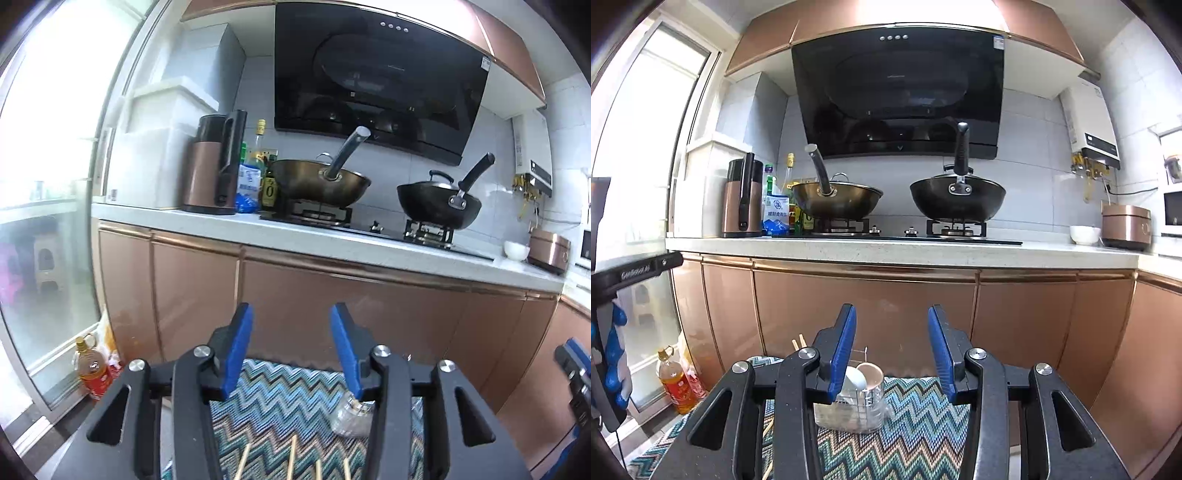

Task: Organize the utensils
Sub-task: 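Withdraw both open tools from the holder back over the cloth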

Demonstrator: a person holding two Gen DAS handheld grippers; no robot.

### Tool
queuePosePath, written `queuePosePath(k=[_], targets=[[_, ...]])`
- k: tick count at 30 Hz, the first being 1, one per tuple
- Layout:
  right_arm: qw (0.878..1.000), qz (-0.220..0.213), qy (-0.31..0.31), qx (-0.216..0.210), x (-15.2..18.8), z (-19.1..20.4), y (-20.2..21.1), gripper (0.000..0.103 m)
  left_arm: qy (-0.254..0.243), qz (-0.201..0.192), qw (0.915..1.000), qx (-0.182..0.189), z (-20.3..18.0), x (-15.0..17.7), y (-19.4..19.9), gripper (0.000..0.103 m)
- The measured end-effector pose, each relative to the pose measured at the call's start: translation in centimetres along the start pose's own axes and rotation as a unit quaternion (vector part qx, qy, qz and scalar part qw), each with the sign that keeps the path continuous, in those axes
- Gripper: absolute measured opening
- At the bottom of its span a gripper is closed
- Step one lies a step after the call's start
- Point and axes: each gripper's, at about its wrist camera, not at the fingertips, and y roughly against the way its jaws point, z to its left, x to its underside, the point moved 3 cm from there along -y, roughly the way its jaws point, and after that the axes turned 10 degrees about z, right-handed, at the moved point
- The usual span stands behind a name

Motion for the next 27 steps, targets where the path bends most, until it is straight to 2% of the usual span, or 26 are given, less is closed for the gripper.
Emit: queuePosePath(k=[5, 13, 18, 23, 27], targets=[[1.000, -0.004, -0.016, 0.007, 0.4, -0.9, 1.6, 0.043, -0.011, 0.007, 0.9998, -0.016, 1.5, 1.5, 1.4, 0.044], [0.999, -0.018, -0.043, 0.015, 0.8, -2.6, 3.8, 0.047, 0.016, 0.020, 0.9994, -0.025, 4.5, 2.9, 2.7, 0.046], [0.998, -0.018, -0.054, 0.023, 1.4, -3.8, 4.6, 0.048, 0.020, 0.023, 0.9986, -0.045, 6.2, 3.6, 3.2, 0.046], [0.998, -0.008, -0.061, 0.027, 2.1, -4.6, 4.6, 0.048, 0.038, 0.025, 0.9973, -0.057, 8.2, 4.2, 3.3, 0.046], [0.998, 0.007, -0.066, 0.021, 3.0, -4.8, 3.9, 0.048, 0.049, 0.046, 0.9960, -0.060, 9.3, 4.9, 2.3, 0.046]])
